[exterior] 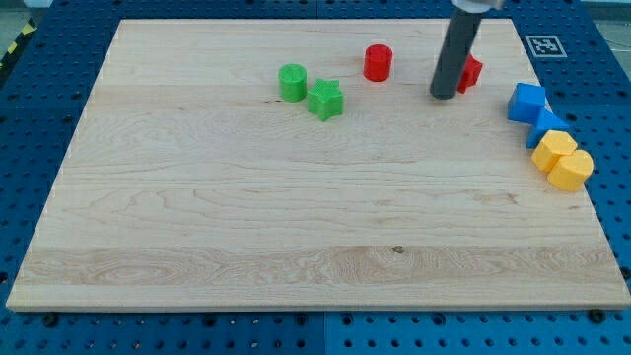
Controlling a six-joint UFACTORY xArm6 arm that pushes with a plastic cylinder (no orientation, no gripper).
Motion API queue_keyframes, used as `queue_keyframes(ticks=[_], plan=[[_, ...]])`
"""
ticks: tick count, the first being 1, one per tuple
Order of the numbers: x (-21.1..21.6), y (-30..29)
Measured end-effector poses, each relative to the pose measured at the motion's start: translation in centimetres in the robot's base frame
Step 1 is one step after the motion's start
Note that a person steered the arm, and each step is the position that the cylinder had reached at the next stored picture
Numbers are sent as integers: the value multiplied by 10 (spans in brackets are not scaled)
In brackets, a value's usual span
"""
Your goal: Push the red star into the blue cube
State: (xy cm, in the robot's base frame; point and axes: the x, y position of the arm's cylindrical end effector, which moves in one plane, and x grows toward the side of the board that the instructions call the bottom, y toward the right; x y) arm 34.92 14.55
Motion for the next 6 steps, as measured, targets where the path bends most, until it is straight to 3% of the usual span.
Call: queue_keyframes(ticks=[1, 2, 4, 6], plan=[[-20, -27], [-49, -10], [-27, 89], [-27, 74]])
